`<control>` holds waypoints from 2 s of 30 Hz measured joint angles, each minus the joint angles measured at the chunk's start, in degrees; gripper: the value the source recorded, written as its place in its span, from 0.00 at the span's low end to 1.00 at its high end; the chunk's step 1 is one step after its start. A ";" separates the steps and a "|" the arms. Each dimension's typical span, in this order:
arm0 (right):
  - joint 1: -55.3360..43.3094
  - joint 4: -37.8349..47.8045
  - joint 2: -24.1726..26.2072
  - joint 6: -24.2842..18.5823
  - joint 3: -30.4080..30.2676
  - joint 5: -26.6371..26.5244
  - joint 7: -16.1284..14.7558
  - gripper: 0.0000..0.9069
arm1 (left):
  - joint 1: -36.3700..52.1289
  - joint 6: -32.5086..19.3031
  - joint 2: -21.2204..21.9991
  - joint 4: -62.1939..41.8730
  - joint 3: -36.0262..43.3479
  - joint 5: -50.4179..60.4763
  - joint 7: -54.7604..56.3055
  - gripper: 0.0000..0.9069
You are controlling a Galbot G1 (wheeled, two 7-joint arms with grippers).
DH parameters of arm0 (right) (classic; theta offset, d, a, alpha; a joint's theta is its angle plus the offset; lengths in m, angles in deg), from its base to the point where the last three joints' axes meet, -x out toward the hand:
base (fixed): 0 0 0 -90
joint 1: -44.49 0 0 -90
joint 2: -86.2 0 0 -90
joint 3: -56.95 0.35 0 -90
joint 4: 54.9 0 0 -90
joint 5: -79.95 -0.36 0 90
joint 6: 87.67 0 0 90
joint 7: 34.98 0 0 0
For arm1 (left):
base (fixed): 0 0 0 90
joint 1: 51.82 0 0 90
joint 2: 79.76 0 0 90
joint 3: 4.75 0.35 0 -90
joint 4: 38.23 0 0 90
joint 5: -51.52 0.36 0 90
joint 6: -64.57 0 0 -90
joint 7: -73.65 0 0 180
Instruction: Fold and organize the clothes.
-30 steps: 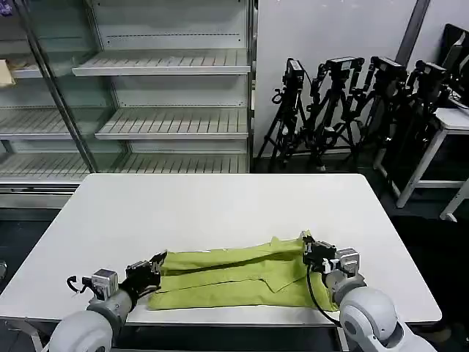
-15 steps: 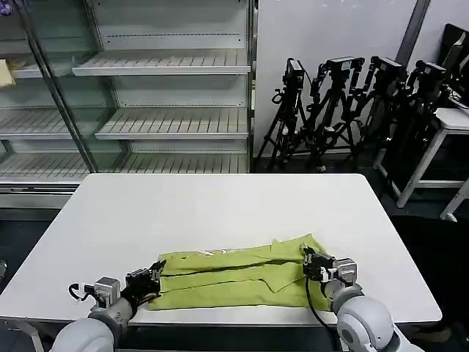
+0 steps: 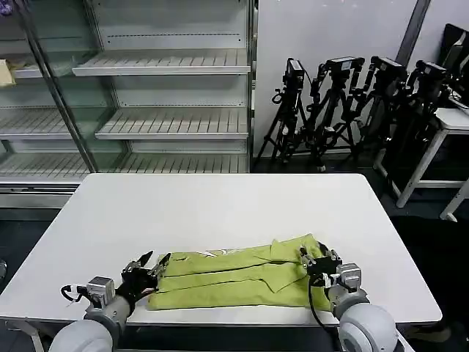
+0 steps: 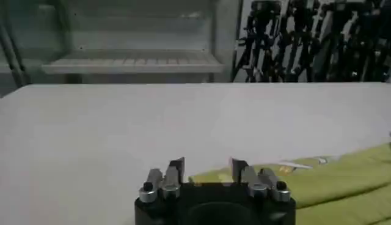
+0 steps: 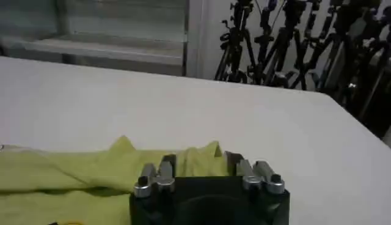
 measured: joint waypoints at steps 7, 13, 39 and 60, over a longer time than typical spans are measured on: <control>3.40 -2.30 0.16 -0.66 1.78 0.96 0.35 1.00 | -3.35 -2.31 2.40 1.03 0.67 0.19 2.97 1.00; 5.52 -3.62 0.26 -0.87 2.57 1.48 0.56 1.00 | -4.92 -3.05 4.05 1.03 1.97 0.36 3.86 1.00; 8.37 -6.21 0.65 -0.96 4.71 1.33 1.68 1.00 | -4.49 -5.58 7.39 -1.98 4.50 -1.10 5.03 0.07; 8.46 -6.38 1.48 -1.01 6.49 0.29 2.14 1.00 | -5.71 -6.70 3.69 -3.16 -2.29 -6.74 3.50 0.04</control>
